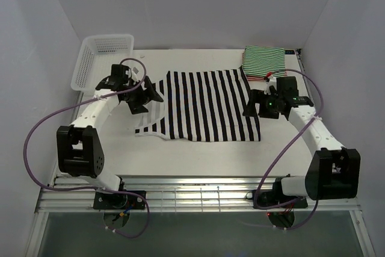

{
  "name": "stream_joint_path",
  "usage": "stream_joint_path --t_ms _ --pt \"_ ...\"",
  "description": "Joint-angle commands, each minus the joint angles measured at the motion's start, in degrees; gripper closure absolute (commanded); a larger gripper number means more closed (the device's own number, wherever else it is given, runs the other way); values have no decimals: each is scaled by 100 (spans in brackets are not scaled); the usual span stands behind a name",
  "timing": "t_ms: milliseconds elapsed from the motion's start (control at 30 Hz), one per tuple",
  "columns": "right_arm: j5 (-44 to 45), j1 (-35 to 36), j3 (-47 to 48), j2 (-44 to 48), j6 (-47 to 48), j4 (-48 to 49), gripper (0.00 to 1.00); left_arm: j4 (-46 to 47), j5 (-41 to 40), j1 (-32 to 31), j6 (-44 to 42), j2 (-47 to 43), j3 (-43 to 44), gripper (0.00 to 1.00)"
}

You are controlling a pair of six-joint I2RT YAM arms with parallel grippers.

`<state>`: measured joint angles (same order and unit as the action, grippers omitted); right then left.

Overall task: Fold and stack the tank tops
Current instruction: Flatten the tank top out

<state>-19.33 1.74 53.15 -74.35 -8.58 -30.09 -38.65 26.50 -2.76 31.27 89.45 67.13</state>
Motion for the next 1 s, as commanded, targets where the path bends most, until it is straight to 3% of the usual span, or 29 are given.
stream_joint_path --t_ms 0,133,300,500,700,967 --pt "588 747 503 -403 128 477 10 -10 -637 -470 -77 177 466 2" --pt "624 977 942 -1072 102 864 10 112 -1077 -769 10 713 827 2" --pt "589 1127 1338 -2116 -47 1005 10 630 -664 -1103 160 1452 811 2" --pt "677 1268 840 -2497 -249 1171 10 816 -673 -1262 301 1830 521 2" --pt "633 1408 -180 -2112 -548 1347 10 851 -812 -1279 529 1533 -823 2" --pt "527 1961 -2183 -557 -1295 1067 10 421 -840 -1297 828 -73 -2511 2"
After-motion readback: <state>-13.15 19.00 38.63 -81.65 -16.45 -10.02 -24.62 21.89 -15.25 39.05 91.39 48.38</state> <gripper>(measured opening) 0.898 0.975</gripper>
